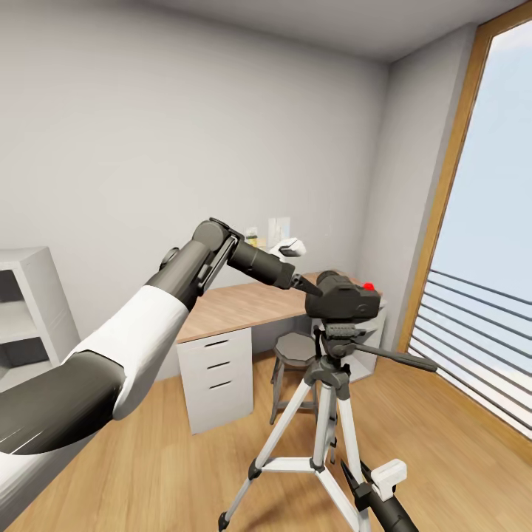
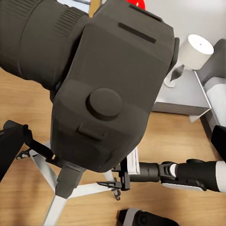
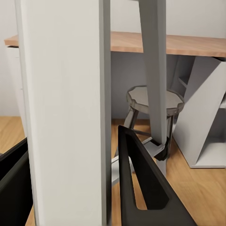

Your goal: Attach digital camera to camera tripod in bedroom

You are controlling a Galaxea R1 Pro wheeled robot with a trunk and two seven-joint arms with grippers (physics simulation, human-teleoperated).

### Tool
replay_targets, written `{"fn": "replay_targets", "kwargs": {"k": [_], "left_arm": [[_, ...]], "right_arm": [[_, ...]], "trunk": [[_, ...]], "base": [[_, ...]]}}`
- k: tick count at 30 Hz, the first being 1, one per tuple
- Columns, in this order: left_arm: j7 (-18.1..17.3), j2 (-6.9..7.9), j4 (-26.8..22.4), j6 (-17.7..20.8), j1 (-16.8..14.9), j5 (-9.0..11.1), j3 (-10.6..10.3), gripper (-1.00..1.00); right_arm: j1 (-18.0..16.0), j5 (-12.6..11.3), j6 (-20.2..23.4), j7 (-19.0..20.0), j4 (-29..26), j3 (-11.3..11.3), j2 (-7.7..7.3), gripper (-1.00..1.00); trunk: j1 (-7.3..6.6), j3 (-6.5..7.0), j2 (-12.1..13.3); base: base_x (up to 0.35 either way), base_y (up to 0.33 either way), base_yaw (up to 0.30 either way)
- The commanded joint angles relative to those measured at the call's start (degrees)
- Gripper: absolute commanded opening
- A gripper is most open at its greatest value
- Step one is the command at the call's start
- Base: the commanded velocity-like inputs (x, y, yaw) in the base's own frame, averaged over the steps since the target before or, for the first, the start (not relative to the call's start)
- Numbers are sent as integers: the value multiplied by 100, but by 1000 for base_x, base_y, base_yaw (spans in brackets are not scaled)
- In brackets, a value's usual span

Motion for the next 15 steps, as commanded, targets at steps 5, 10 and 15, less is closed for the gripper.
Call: {"fn": "replay_targets", "kwargs": {"k": [5, 10, 15], "left_arm": [[-53, -3, -9, 53, -2, -60, 10, 100], [-53, -3, -11, 53, -2, -60, 10, 100], [-102, -3, -20, 53, 9, -54, 12, 100]], "right_arm": [[0, 10, -20, 36, 9, 49, -4, -100], [0, 10, -22, 36, 7, 49, -4, -100], [0, 10, -22, 36, 9, 49, -4, -100]], "trunk": [[3, -3, -3], [3, -3, -3], [3, -3, -3]], "base": [[0, 0, 0], [0, 0, 0], [0, 0, 0]]}}
